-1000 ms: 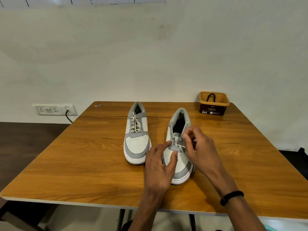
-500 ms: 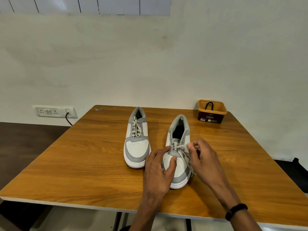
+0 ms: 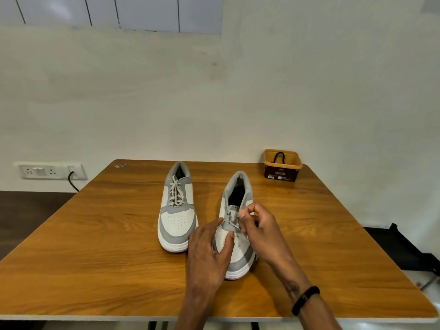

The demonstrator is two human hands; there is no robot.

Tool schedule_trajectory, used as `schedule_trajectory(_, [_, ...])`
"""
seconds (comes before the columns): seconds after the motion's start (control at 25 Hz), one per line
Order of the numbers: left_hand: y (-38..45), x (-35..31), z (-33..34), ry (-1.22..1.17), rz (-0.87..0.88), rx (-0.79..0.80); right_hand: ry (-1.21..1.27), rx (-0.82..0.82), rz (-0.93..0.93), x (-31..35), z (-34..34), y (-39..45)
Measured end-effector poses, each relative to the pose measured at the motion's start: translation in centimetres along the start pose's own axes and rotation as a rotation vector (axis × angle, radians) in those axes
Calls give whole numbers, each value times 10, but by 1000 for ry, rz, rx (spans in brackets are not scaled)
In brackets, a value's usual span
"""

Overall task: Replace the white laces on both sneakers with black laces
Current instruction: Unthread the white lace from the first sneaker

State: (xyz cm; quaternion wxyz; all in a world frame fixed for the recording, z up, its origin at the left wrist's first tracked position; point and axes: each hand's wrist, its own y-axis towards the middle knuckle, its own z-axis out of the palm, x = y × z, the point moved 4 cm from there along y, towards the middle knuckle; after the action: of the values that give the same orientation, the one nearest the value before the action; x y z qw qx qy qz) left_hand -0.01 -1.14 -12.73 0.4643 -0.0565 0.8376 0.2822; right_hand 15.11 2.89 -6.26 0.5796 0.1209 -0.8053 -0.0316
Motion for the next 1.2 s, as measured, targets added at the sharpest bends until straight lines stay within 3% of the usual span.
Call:
schedule_trajectory(0.24, [0,-1,0,17,-7,-9,-349,73,5,2,-14,-2])
schedule_trajectory(0.44, [-1,-2,2,-27,32,-5,-668,3,-38,3,-20,-5])
schedule_trajectory(0.52, [-1,-1,2,-20,37,-2,-616,18,-44,4,-22,-6])
schedule_trajectory(0.72, [1,-1,4,-13,44,31,-203,74,-63,5,-22,-9])
schedule_trajectory(0.88, [1,2,5,-8,51,68,217,64,24,3,-12,-11])
schedule_trajectory(1.04, [1,1,5,1,64,80,271,16,104,-2,-8,-11])
schedule_trajectory(1.2, [1,0,5,-8,46,73,153,-98,121,7,-25,-13])
